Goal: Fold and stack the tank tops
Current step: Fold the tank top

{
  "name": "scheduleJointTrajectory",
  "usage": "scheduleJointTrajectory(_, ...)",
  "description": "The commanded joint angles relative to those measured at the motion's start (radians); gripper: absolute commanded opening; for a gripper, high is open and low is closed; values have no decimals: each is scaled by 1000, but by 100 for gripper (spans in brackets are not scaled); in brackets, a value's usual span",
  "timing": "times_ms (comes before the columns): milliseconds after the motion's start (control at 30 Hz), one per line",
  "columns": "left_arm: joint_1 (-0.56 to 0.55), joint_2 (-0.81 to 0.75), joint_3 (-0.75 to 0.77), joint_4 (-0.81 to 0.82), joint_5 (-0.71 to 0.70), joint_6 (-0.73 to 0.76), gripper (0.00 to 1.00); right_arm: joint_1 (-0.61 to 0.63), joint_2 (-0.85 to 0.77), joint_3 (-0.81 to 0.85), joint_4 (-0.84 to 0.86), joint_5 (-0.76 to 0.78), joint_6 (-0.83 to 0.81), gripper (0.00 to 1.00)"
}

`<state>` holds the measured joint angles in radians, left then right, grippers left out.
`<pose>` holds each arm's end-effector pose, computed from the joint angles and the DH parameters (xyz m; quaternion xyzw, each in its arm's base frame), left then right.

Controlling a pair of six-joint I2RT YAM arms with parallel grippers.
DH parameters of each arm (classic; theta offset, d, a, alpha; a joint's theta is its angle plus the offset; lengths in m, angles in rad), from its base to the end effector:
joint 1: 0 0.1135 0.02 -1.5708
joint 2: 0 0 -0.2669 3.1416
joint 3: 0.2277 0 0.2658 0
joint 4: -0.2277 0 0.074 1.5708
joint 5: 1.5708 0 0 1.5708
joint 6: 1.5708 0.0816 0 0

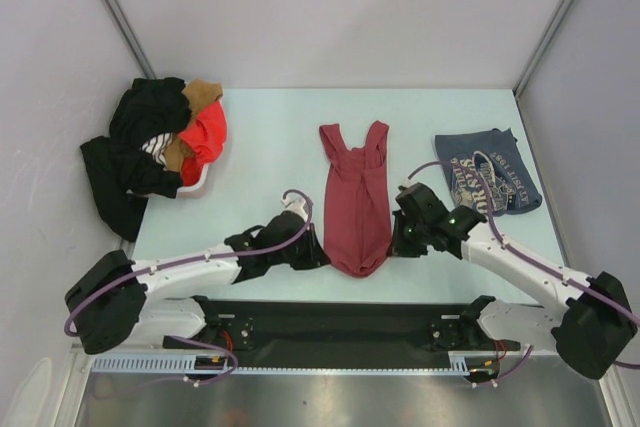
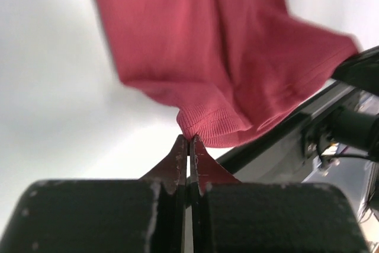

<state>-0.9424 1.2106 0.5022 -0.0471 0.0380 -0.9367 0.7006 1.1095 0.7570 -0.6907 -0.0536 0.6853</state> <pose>0.1590 -0.2242 0.1337 0.0102 0.9179 -0.3303 0.2198 0.1831 0.1601 0.1851 -0.0144 0.9650 0.1864 0.1840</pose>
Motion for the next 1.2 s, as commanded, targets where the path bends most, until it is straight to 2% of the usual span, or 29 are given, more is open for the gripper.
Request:
scheduleJointTrajectory(0,65,10,105,-53,10,99,0,-30,59,94,13,35,-64,0)
scheduleJointTrajectory(200,165,75,200,-68,40,173,0,-113,177,189,55,18,-139,0)
scheduleJointTrajectory(500,235,210,350,-65,53,231,0,-237,319,356,103,-17,-190,0)
scheduleJointTrajectory(800,301,316,502,-106,49,283,0,-292,481,530,91,-35,-236,0)
scheduleJointTrajectory(1167,390,431,593,-82,102,314,0,-346,633,676,89,-58,-250,0)
